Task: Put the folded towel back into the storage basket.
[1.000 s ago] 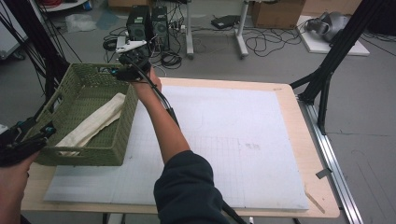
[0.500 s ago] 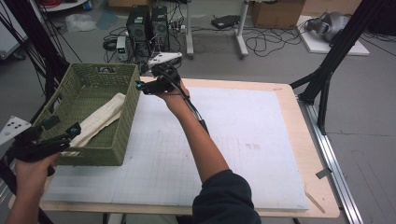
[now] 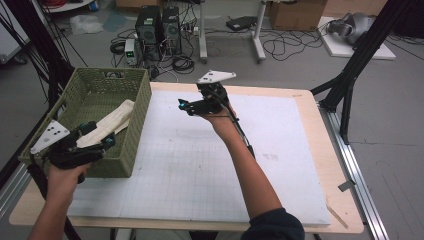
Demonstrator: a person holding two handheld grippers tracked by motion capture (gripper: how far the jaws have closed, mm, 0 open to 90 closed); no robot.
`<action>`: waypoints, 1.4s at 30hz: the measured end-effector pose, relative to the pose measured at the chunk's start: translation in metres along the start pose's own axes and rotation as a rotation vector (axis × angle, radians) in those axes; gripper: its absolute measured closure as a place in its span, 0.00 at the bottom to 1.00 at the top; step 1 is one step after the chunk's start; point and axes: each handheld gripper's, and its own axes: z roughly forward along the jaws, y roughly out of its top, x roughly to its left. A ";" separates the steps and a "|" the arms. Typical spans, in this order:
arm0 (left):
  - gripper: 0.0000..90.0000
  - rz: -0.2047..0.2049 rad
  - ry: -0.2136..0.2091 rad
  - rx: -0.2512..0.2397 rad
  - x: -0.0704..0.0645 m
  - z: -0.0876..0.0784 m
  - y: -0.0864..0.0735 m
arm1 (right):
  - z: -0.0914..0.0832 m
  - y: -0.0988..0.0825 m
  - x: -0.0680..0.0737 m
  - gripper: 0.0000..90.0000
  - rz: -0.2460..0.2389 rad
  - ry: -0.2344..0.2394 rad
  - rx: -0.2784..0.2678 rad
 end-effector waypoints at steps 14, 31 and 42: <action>0.23 0.032 -0.134 0.009 -0.045 0.044 -0.003 | -0.094 -0.068 -0.018 0.13 0.052 -0.087 0.009; 0.25 0.042 -0.231 0.021 -0.088 0.080 -0.016 | -0.198 -0.149 -0.024 0.13 0.109 -0.268 0.004; 0.25 0.078 -0.286 0.038 -0.110 0.094 -0.037 | -0.218 -0.180 -0.017 0.13 0.125 -0.318 0.021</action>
